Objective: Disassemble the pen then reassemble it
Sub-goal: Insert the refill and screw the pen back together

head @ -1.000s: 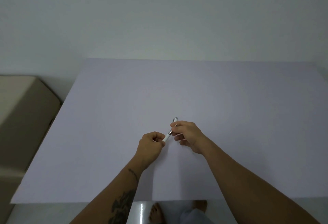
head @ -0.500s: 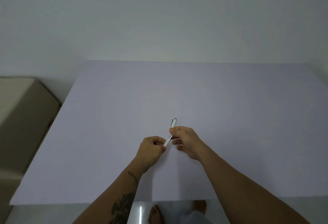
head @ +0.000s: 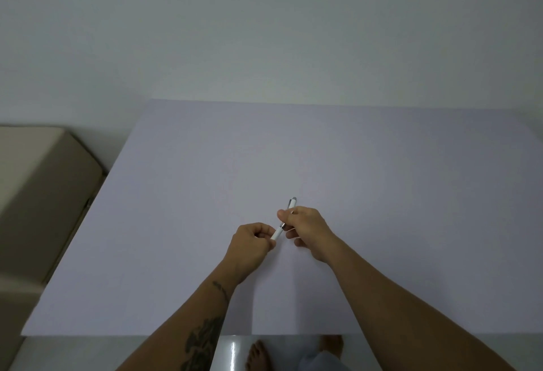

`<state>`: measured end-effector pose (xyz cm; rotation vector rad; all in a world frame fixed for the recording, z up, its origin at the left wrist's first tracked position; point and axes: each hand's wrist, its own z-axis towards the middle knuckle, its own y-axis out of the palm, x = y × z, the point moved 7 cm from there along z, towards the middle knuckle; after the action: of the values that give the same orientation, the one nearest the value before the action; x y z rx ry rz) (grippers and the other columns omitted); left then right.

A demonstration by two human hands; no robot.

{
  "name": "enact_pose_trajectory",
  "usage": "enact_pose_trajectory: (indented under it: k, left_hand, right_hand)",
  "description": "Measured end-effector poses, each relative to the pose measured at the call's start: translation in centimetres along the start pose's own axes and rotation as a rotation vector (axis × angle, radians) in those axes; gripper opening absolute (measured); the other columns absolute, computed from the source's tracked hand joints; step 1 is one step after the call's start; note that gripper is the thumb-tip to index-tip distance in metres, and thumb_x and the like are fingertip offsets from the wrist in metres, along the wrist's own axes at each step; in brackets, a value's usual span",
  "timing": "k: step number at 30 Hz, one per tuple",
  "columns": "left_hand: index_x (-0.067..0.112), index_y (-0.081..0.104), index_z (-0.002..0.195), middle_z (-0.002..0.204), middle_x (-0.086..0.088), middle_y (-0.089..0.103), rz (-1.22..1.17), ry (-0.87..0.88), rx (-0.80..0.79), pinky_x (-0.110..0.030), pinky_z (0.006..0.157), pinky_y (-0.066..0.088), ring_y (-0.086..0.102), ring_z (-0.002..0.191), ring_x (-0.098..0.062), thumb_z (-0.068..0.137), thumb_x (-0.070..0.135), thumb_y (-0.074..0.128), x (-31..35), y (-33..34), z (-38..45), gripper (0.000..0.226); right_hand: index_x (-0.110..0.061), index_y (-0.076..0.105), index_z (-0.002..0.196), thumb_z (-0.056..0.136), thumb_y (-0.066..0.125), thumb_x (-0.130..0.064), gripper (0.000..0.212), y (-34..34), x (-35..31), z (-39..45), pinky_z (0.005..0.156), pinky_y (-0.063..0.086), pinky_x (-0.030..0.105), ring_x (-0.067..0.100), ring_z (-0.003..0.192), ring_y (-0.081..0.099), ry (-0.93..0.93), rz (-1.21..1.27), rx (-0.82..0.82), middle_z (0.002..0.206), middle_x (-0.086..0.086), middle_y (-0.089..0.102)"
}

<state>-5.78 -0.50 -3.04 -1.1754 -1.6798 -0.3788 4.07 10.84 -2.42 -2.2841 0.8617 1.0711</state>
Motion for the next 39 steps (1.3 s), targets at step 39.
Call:
enact_pose_trajectory:
  k: [39]
  left_hand:
    - [0.023,0.071,0.078,0.072,0.004,0.065,0.033,0.063,0.113,-0.019,0.055,0.043,0.056,0.060,-0.009,0.081,0.004,0.068,1.6,-1.0,0.8,0.020]
  right_hand:
    - [-0.007,0.077,0.098,0.094,0.060,-0.006,0.018,-0.4,-0.4,0.8,0.069,0.049,0.029,0.017,0.079,0.063,0.066,0.291,-0.135,0.082,0.004,0.069]
